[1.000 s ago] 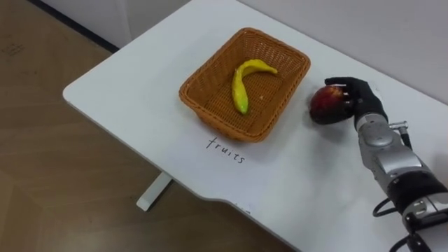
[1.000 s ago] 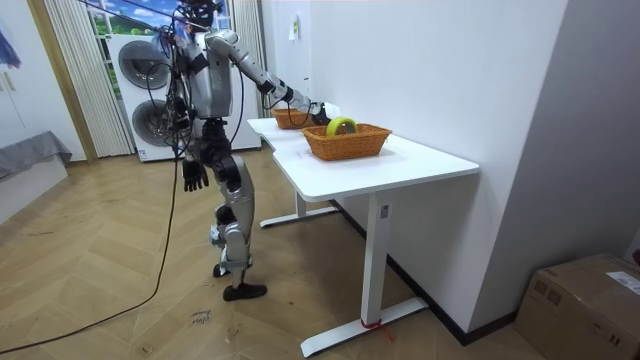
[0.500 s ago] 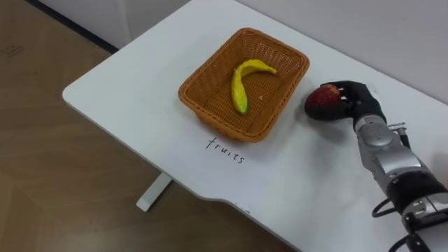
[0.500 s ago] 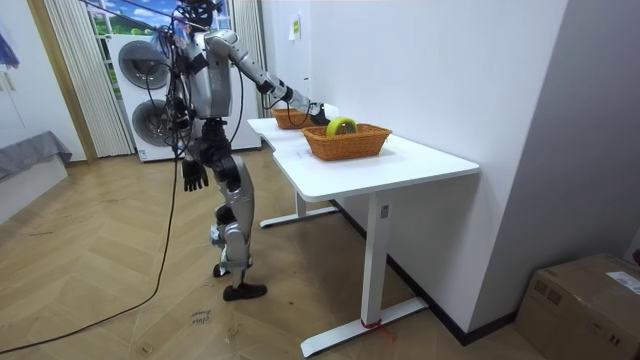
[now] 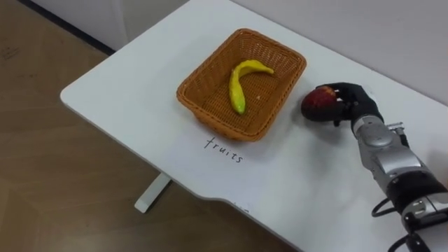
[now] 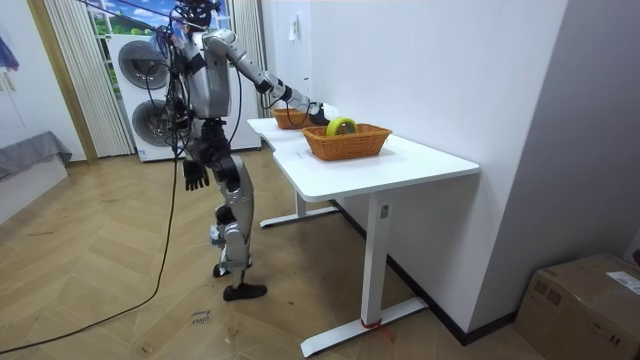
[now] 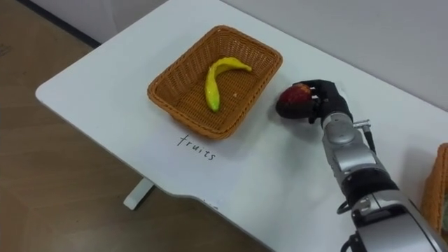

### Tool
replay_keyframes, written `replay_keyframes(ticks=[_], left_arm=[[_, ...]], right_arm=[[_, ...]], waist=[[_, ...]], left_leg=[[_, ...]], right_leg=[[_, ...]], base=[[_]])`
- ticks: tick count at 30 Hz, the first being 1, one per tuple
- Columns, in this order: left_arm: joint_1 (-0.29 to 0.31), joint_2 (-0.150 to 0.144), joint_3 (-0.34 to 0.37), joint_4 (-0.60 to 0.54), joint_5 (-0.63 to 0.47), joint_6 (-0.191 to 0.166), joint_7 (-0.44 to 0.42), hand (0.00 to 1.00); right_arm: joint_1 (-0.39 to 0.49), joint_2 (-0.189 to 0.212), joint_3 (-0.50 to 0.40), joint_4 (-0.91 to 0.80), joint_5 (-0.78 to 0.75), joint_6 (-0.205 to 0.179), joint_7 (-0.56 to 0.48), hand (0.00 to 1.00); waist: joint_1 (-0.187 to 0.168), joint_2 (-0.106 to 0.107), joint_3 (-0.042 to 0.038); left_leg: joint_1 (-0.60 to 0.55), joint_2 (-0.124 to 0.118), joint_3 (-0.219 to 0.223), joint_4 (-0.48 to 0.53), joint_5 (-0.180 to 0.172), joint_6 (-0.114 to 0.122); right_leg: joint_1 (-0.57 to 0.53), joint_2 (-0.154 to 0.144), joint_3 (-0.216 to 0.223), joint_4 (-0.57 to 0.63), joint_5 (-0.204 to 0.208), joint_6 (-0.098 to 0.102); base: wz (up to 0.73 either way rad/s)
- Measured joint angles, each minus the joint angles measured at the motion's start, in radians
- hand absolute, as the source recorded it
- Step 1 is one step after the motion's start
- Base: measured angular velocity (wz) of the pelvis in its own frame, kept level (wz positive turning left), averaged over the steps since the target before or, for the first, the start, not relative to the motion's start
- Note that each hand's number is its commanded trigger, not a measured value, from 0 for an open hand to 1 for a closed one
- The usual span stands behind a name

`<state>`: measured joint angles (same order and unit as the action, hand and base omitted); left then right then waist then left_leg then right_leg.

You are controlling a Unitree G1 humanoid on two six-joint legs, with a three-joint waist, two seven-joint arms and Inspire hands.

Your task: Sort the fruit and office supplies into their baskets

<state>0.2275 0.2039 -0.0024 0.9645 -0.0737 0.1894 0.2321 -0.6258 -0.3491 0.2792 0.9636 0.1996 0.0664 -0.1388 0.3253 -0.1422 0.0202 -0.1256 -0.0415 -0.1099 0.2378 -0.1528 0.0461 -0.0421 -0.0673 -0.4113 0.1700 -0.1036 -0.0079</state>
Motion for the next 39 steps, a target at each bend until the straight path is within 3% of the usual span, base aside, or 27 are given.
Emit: replay_keyframes(ticks=[10, 15, 20, 26, 29, 39], left_arm=[[0.005, -0.005, 0.032, -0.022, -0.001, -0.01, -0.009, 0.0], [0.008, -0.027, 0.068, -0.031, -0.009, -0.009, -0.001, 0.0], [0.009, -0.03, 0.068, -0.031, -0.013, -0.007, 0.001, 0.0], [0.024, -0.031, 0.074, -0.035, -0.013, 0.0, 0.001, 0.0], [0.025, -0.03, 0.079, -0.043, -0.013, 0.002, 0.005, 0.0], [0.005, -0.029, 0.078, -0.041, -0.025, -0.004, 0.004, 0.0]], right_arm=[[0.011, 0.0, -0.038, -0.091, -0.05, 0.017, 0.042, 1.0], [0.07, 0.0, -0.069, -0.243, -0.044, 0.04, 0.039, 1.0], [0.085, 0.0, -0.069, -0.282, -0.041, 0.059, 0.044, 1.0], [0.101, -0.001, -0.077, -0.322, -0.045, 0.079, 0.054, 1.0], [0.101, -0.001, -0.085, -0.351, -0.047, 0.088, 0.053, 1.0], [0.098, -0.005, -0.114, -0.358, -0.093, 0.088, 0.046, 1.0]], waist=[[-0.039, 0.001, -0.0021], [-0.051, 0.019, -0.0099], [-0.065, 0.026, -0.0134], [-0.083, 0.042, -0.0242], [-0.1, 0.045, -0.0225], [-0.111, 0.032, -0.0246]], left_leg=[[0.009, -0.001, 0.001, 0.0, 0.0, 0.0], [0.065, -0.002, 0.003, -0.018, -0.002, 0.004], [0.105, -0.004, 0.003, -0.023, -0.004, 0.007], [0.14, -0.006, 0.021, -0.033, -0.004, 0.01], [0.149, -0.007, 0.027, -0.033, -0.002, 0.011], [0.163, -0.008, 0.048, -0.042, 0.0, 0.015]], right_leg=[[0.003, 0.0, 0.007, 0.0, 0.0, 0.001], [0.054, -0.004, 0.002, -0.001, -0.003, 0.007], [0.094, -0.006, 0.001, -0.002, -0.006, 0.011], [0.115, -0.015, 0.015, 0.003, -0.008, 0.013], [0.116, -0.017, 0.027, 0.013, -0.008, 0.013], [0.113, -0.016, 0.053, 0.02, -0.009, 0.015]], base=[[-0.01], [-0.01], [0.0], [-0.08], [-0.08], [-0.07]])
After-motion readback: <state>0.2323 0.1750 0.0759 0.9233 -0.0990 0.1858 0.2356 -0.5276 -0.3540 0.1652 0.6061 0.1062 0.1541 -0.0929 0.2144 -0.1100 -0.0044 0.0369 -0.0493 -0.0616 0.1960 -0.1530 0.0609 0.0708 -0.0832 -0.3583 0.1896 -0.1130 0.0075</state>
